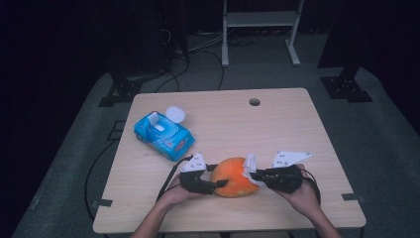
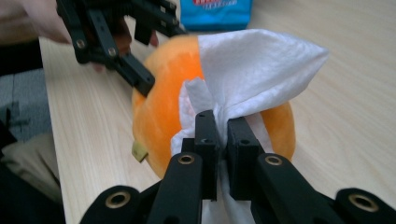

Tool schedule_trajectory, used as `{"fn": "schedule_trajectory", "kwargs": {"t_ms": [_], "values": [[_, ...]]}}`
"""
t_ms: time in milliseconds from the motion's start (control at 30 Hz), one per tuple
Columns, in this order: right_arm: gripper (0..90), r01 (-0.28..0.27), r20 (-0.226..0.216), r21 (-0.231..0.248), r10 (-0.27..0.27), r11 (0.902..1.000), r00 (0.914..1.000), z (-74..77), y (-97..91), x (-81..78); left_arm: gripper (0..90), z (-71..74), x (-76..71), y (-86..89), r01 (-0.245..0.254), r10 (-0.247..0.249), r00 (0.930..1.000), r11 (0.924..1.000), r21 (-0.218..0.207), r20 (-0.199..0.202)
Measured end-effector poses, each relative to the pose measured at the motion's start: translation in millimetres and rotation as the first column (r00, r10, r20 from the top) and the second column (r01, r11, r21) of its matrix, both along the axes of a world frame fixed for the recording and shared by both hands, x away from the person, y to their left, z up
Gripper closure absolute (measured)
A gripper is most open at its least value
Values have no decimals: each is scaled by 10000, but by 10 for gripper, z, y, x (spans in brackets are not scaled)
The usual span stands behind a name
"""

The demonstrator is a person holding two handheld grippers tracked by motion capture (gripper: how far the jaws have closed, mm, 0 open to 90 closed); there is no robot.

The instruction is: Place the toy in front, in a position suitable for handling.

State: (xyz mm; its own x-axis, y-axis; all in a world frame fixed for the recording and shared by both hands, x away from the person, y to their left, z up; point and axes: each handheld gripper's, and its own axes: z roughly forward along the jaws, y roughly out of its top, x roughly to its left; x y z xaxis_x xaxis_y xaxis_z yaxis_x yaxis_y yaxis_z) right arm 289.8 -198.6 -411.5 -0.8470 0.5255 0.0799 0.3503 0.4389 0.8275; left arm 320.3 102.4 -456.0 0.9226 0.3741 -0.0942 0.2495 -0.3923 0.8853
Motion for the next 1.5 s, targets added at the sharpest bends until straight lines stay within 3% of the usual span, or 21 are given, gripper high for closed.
{"fn": "schedule_trajectory", "kwargs": {"t_ms": [167, 233, 300, 400, 500, 600, 700, 767, 800, 867, 933, 967, 1033, 1100, 1200, 1300, 1367, 1500], "values": [[838, 112, -646, -468, -142, 9988, 9978, -119, -86, 81, 364, -5, -8, -17, 71, -71, 10000, 10000, -11, 52], [837, 256, -516, -656, -290, 9975, 9982, -106, -116, 79, 361, -6, -13, -22, 95, -94, 9999, 10000, -13, 104], [837, 330, -426, -356, -345, 9988, 9985, -61, -114, 62, 358, -11, -15, -24, 139, -139, 9998, 9999, -2, 129], [837, 20, -71, 60, -20, 10000, 10000, 16, -15, 7, 358, -8, -18, -28, 136, -136, 9998, 9999, 32, 163], [836, -79, -45, -228, 78, 9997, 10000, -6, 33, 7, 355, -9, -19, -21, 176, -177, 9997, 9998, 18, 175], [837, 305, -263, -494, -319, 9983, 9991, -61, -62, 56, 354, -6, -24, -32, 169, -169, 9997, 9999, 11, 185], [837, 431, -261, -159, -435, 9989, 9987, -38, -111, 35, 350, -1, -35, -48, 260, -262, 9993, 9996, 69, 272], [837, 64, -66, 321, -62, 9995, 10000, 37, -56, -11, 345, 4, -40, -55, 348, -354, 9986, 9992, 172, 390], [836, -25, 36, 326, 24, 9995, 10000, 57, -22, -27, 344, 5, -40, -53, 334, -340, 9987, 9993, 174, 380], [836, -224, 153, 18, 224, 9997, 9996, 52, 48, -40, 344, 4, -40, -45, 327, -333, 9988, 9993, 188, 365], [836, -88, 77, -392, 91, 9992, 9999, -17, 46, -12, 342, 5, -42, -51, 297, -302, 9989, 9994, 159, 350], [837, 185, 90, -722, -179, 9972, 9998, -50, 14, 12, 340, 4, -42, -56, 285, -290, 9990, 9995, 138, 346], [837, 673, -19, -868, -677, 9940, 9977, -61, -62, 42, 338, 5, -32, -54, 325, -330, 9988, 9994, 147, 360], [837, 792, 16, -718, -793, 9943, 9969, -43, -97, 42, 336, 5, -32, -60, 323, -329, 9987, 9993, 162, 402], [837, 470, 254, -56, -469, 9989, 9986, 64, -10, 0, 336, 24, -56, -103, 400, -424, 9968, 9985, 364, 677], [835, 202, 401, -179, -195, 9996, 9990, 75, 101, -8, 337, 38, -81, -119, 396, -437, 9956, 9980, 500, 833], [836, 209, 136, -160, -207, 9997, 9997, 19, 72, 29, 338, 42, -82, -116, 386, -419, 9958, 9984, 419, 811], [837, 776, 29, -464, -776, 9959, 9970, -32, -73, 74, 340, 63, -80, -127, 393, -430, 9955, 9982, 452, 846]]}}
